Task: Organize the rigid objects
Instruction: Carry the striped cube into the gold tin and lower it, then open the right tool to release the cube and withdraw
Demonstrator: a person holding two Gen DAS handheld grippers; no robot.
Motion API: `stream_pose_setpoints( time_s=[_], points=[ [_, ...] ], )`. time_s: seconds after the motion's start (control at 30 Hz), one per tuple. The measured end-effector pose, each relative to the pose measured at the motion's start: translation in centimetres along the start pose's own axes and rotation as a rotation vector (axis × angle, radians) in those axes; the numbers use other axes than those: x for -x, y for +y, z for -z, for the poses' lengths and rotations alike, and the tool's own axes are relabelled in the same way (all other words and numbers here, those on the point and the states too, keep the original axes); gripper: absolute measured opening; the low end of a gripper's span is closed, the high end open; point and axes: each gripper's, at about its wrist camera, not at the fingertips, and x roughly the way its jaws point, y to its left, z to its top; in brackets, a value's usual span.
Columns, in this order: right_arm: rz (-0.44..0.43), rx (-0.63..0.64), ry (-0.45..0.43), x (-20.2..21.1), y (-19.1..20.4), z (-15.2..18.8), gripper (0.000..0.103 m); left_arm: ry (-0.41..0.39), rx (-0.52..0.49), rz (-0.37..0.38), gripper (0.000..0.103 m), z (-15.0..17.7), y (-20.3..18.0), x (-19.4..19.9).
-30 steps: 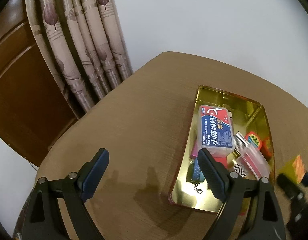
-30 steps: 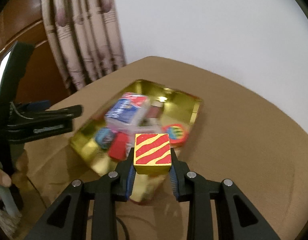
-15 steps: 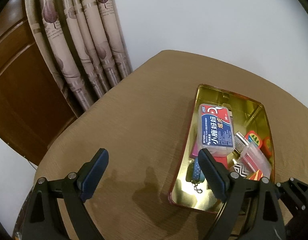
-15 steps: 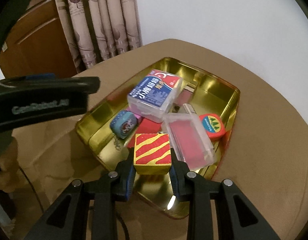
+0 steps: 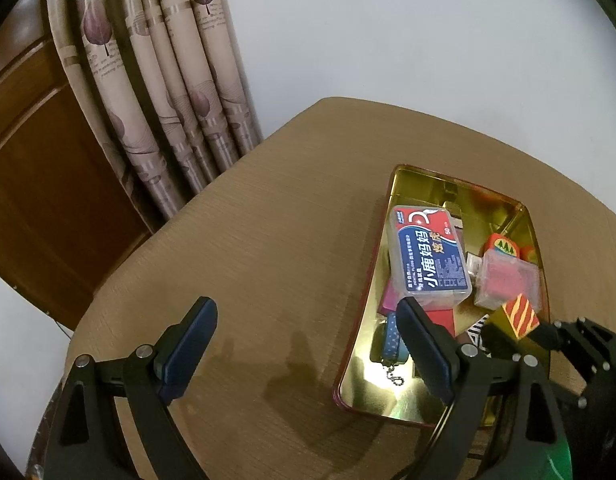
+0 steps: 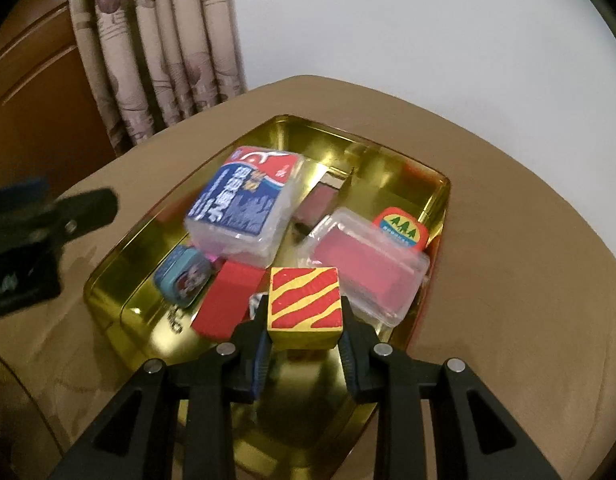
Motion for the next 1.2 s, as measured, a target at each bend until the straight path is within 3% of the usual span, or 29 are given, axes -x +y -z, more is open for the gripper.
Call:
stream_pose_setpoints(
  time_s=[0.53, 0.6, 0.77, 1.2],
  points=[
    [0.038, -0.022, -0.009, -0.5, 0.0, -0.5, 0.031, 0.006, 0.005, 0.007, 0.089, -0.1, -0.1, -0.2],
    [0.025, -0.038, -0.006, -0.3, -0.1, -0.5, 0.034, 0.005, 0.003, 0.007, 0.089, 0.0, -0.2, -0.1],
    [0.024, -0.048, -0.026, 0.6, 0.2, -0.4, 0.057, 0.003, -0.008, 0.004, 0.089, 0.1, -0.6, 0.0],
    [0.065, -0.101, -0.080, 5.2, 0.4, 1.9, 0.063, -0.003, -0.014, 0.033, 0.089, 0.2, -1.0, 0.5]
  ],
)
